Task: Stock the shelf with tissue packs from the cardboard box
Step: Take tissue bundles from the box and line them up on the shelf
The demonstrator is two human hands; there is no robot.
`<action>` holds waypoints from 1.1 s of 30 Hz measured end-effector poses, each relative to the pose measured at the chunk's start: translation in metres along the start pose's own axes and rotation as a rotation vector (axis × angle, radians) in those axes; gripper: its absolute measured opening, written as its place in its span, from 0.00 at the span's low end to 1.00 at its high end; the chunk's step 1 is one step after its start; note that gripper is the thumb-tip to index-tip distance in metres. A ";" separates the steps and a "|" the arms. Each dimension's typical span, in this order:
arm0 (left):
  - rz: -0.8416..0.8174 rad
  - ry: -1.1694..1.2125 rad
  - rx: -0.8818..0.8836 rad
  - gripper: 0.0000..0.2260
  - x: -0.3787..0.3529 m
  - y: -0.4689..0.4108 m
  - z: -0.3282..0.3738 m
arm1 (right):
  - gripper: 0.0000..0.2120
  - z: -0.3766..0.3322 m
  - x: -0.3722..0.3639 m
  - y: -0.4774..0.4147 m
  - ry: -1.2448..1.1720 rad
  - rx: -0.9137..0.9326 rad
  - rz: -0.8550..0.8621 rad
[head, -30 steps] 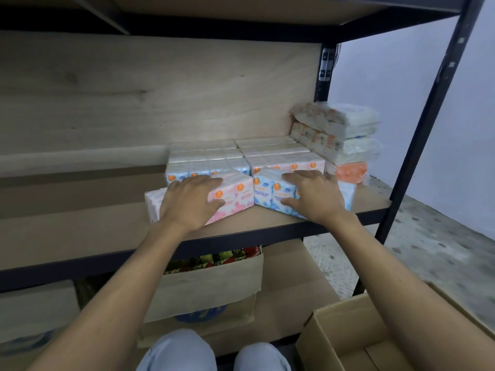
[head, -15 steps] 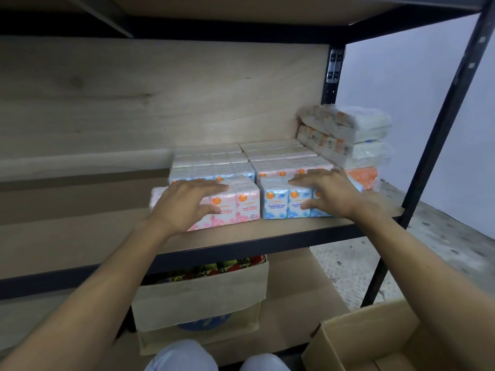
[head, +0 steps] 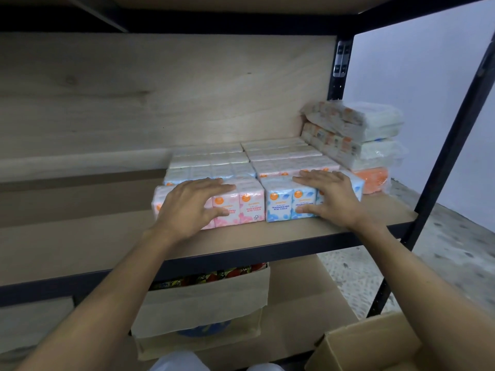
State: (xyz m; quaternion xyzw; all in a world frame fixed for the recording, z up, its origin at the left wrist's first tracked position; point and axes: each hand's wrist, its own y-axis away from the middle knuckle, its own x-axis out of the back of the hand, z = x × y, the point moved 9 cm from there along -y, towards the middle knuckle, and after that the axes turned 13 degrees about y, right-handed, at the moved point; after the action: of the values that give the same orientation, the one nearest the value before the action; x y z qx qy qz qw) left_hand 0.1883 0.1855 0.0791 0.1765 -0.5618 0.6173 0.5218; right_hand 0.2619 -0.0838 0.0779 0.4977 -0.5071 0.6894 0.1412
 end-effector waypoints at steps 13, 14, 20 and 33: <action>0.011 -0.047 -0.027 0.24 -0.009 -0.012 -0.005 | 0.34 0.012 -0.012 -0.014 -0.041 0.022 0.048; 0.014 -0.056 -0.028 0.24 -0.009 -0.012 -0.005 | 0.34 0.013 -0.013 -0.015 -0.042 0.023 0.051; 0.013 -0.078 -0.028 0.25 -0.010 -0.013 -0.004 | 0.34 0.013 -0.014 -0.016 -0.044 0.030 0.068; 0.047 -0.092 -0.048 0.23 -0.009 -0.014 -0.003 | 0.33 0.012 -0.013 -0.015 -0.027 0.024 0.075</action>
State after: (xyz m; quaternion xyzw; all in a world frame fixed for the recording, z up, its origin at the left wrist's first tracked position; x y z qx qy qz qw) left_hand 0.2051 0.1817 0.0777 0.1789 -0.6037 0.6072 0.4846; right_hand 0.2848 -0.0827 0.0758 0.4893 -0.5188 0.6935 0.1022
